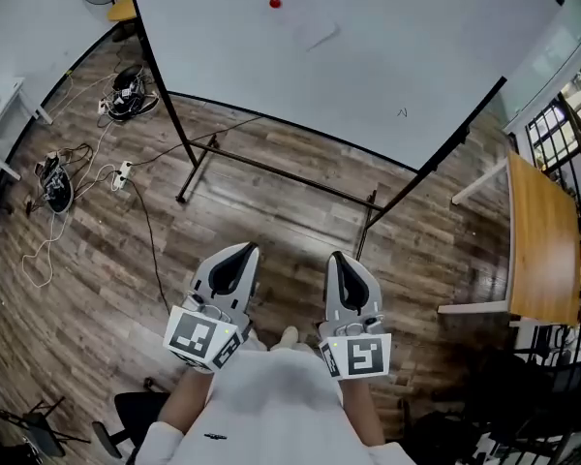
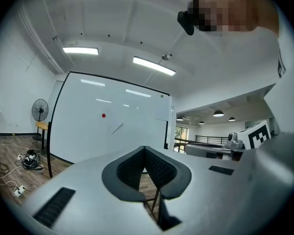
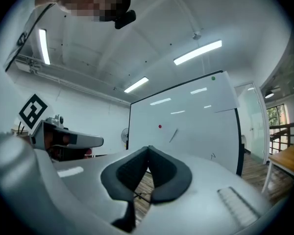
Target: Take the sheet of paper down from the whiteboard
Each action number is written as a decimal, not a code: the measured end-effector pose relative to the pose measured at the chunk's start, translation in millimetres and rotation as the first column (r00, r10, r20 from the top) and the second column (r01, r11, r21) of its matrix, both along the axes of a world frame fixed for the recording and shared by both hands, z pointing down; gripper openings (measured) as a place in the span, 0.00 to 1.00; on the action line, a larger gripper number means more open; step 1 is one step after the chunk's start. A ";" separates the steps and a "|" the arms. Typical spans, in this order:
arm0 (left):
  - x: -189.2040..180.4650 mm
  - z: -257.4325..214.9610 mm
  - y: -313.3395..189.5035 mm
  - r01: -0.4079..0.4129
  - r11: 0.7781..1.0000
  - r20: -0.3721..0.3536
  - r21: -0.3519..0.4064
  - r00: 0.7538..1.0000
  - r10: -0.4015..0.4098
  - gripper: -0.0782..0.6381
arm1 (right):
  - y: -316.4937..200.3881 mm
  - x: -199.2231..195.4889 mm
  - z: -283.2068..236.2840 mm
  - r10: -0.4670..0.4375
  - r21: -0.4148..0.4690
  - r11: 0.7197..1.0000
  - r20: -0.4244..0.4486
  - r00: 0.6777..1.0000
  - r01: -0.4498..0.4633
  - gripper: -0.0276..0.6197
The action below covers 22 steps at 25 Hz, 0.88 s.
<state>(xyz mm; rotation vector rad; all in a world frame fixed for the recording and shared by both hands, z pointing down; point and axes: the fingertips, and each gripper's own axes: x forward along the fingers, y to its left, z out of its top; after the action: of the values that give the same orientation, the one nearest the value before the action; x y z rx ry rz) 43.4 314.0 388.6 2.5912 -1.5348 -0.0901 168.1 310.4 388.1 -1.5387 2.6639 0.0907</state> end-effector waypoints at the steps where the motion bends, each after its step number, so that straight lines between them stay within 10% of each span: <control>1: 6.1 -0.9 -1.4 -0.005 1.000 0.004 0.003 1.000 0.005 0.12 | -2.5 7.9 -0.6 0.005 -0.003 1.000 0.031 1.000 -0.005 0.04; 22: 47.8 11.0 -37.1 0.046 0.999 -0.015 0.027 0.999 -0.045 0.12 | -43.6 47.4 24.3 -0.024 0.001 1.000 0.044 0.999 0.024 0.04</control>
<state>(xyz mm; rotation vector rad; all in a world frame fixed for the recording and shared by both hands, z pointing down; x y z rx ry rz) 91.2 276.9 399.6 2.5711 -1.5990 -0.1349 215.5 266.7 412.4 -1.4912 2.6476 0.0559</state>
